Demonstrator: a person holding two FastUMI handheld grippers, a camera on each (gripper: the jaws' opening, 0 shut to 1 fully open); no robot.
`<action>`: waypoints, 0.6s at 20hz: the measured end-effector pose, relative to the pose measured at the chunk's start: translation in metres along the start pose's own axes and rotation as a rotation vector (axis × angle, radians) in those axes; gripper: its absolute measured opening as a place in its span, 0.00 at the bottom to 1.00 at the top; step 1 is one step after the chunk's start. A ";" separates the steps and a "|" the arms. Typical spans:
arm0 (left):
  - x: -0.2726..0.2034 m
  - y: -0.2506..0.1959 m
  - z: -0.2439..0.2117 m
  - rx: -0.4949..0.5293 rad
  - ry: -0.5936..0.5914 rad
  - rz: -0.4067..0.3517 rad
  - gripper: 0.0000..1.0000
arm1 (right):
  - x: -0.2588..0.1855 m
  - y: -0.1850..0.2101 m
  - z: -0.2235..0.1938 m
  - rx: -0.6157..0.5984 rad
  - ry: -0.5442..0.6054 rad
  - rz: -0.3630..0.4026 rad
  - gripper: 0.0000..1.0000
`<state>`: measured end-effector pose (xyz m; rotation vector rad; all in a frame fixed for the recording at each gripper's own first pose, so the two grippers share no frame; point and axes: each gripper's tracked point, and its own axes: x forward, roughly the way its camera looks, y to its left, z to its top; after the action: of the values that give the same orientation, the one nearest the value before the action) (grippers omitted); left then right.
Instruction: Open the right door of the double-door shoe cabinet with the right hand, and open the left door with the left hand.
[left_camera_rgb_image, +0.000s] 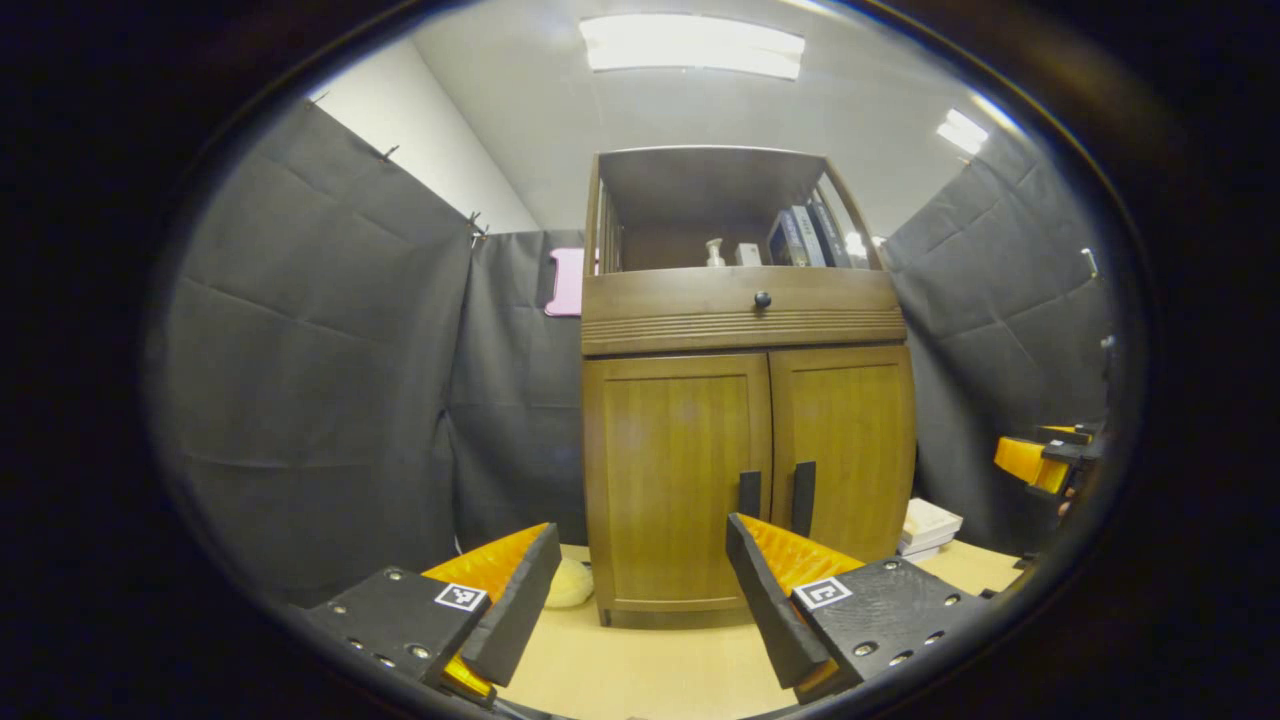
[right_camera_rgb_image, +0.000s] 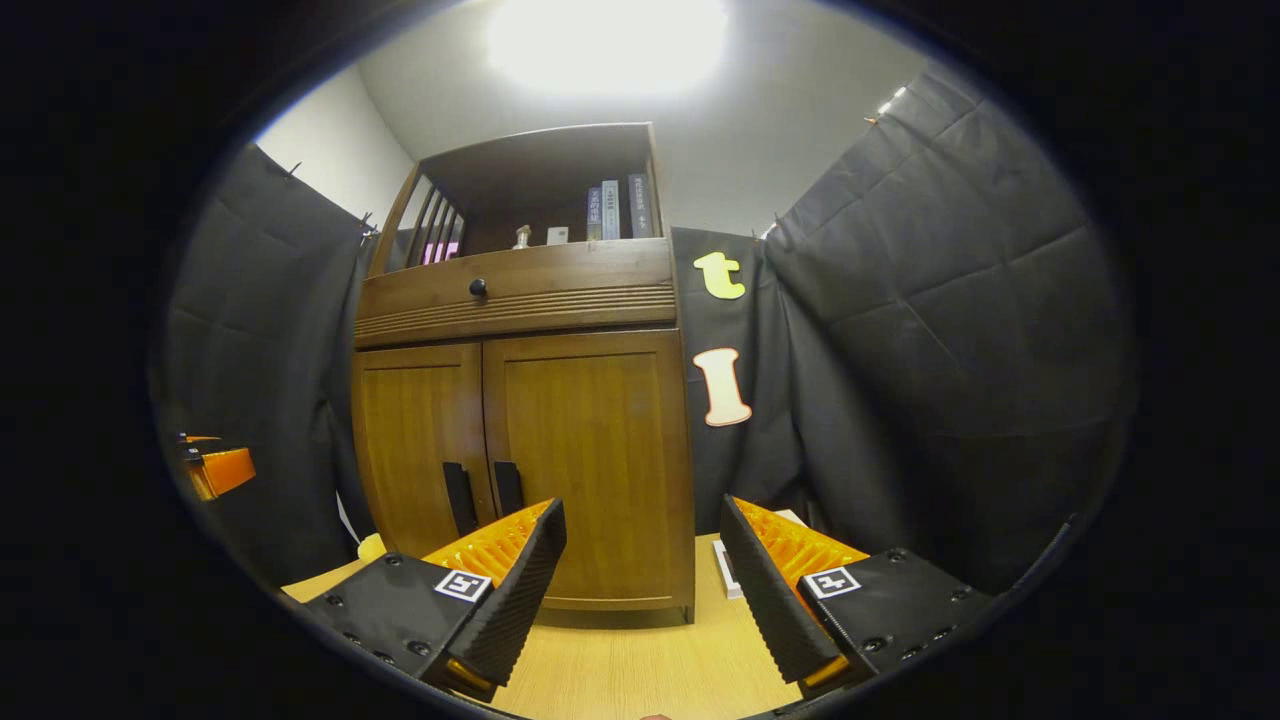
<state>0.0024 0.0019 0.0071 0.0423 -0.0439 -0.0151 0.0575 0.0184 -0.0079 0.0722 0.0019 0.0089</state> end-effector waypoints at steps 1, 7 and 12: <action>0.000 0.000 0.001 0.004 -0.004 0.004 0.95 | 0.007 0.005 0.000 0.000 -0.006 0.011 0.98; 0.000 0.004 -0.001 0.030 -0.006 0.050 0.96 | 0.057 0.039 0.000 0.024 -0.018 0.079 0.98; 0.006 0.010 -0.004 0.036 0.006 0.111 0.95 | 0.099 0.073 -0.013 0.022 -0.007 0.133 0.98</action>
<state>0.0090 0.0120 0.0041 0.0762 -0.0402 0.0963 0.1558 0.0932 -0.0161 0.0943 -0.0102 0.1417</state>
